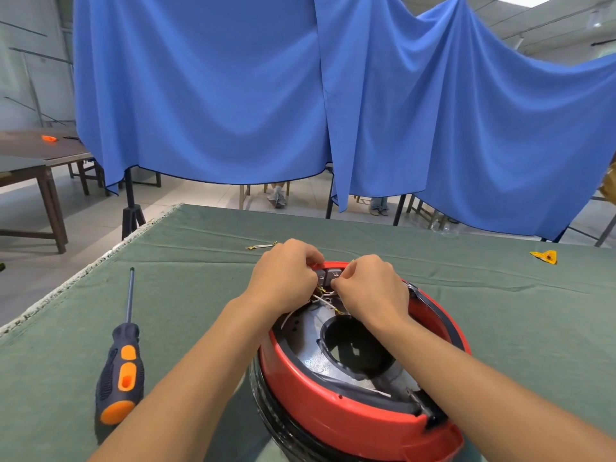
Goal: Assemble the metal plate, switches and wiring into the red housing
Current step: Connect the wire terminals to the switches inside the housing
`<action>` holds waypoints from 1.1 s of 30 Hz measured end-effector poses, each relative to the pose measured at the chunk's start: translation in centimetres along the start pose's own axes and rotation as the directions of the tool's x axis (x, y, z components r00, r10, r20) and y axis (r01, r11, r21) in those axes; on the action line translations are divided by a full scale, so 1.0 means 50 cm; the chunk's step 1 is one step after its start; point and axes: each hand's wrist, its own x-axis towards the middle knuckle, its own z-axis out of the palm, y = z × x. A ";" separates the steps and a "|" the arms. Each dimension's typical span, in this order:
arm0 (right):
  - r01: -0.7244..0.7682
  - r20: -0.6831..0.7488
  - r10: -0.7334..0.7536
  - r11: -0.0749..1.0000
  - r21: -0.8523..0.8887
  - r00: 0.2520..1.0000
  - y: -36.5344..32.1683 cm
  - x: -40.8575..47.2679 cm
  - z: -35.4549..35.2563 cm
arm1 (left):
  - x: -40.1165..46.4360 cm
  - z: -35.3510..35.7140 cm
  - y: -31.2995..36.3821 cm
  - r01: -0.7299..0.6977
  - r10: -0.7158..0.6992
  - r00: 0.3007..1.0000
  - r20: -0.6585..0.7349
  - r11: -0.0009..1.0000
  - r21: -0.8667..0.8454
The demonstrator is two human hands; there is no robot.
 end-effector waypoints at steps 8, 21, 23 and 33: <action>0.029 0.037 -0.029 0.999 -0.014 0.999 0.004 -0.005 -0.008 | 0.006 -0.001 -0.006 0.028 0.003 0.990 0.143 0.977 -0.211; 0.225 -0.032 -0.225 0.974 0.007 0.974 -0.014 -0.030 -0.023 | 0.010 -0.003 -0.008 0.114 -0.064 0.989 0.136 0.908 -0.404; 0.241 0.020 -0.241 0.970 -0.004 0.970 -0.014 -0.030 -0.020 | 0.013 0.001 -0.013 0.147 -0.106 0.987 0.121 0.895 -0.422; 0.273 0.068 -0.268 0.960 -0.061 0.961 -0.010 -0.026 -0.015 | 0.019 0.007 -0.020 0.174 -0.149 0.984 0.093 0.905 -0.388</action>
